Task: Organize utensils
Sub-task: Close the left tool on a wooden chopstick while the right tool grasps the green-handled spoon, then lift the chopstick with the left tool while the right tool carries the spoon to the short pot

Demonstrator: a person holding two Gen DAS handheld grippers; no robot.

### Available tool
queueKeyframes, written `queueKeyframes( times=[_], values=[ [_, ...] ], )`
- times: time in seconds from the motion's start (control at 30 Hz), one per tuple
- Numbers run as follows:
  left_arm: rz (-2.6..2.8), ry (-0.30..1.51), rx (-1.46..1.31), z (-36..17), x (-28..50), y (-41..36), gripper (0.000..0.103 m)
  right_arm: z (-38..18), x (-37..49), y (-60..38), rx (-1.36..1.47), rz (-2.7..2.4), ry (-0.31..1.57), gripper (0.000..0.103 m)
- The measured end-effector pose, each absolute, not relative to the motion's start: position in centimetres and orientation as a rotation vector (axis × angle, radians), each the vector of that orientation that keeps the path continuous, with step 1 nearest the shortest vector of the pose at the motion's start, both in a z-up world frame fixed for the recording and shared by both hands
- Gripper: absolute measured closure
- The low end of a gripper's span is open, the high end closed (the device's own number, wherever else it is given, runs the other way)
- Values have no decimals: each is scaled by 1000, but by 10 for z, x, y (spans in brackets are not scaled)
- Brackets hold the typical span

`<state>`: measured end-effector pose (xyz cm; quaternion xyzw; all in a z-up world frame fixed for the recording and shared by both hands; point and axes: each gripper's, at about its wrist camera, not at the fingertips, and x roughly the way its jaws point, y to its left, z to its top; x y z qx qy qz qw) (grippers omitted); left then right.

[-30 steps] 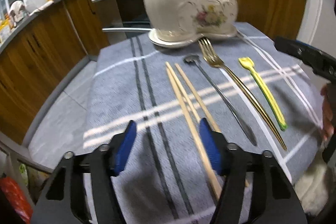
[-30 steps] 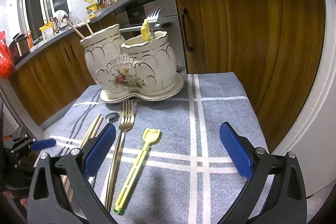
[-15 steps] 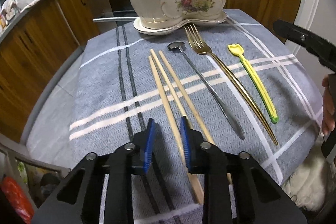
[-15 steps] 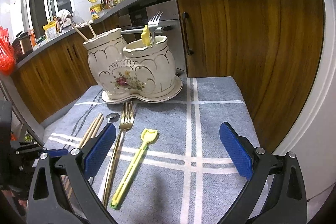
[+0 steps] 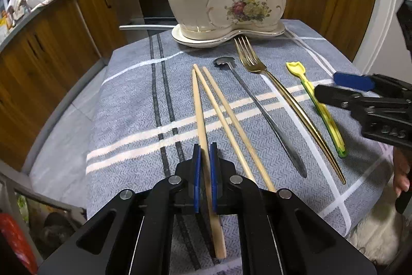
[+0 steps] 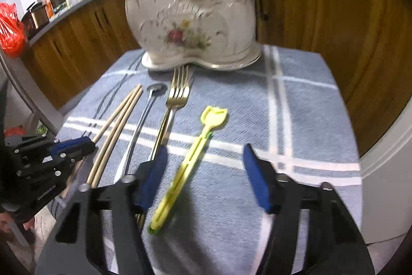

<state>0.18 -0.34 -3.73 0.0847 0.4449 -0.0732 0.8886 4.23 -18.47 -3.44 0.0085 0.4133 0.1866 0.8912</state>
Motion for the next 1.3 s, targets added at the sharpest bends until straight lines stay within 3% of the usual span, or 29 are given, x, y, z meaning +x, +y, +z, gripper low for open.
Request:
queueKeyframes(
  times=[0.37, 0.77, 1.07, 1.17, 1.23, 1.3],
  values=[
    [-159, 916, 227, -38, 3, -8, 95, -39, 47, -158, -126, 342, 848, 93],
    [-208, 848, 139, -18, -2, 12, 96, -18, 49, -189, 11, 371, 765, 93],
    [-249, 1012, 265, -33, 9, 0, 96, -22, 50, -185, -41, 380, 791, 93],
    [-259, 1054, 300, -32, 16, -2, 87, -21, 49, -184, -36, 397, 786, 93],
    [-265, 1059, 299, -32, 21, -2, 87, -19, 48, -185, -30, 405, 780, 93],
    [-278, 1055, 283, -33, 23, -1, 96, -16, 47, -187, -20, 415, 769, 93]
  ],
)
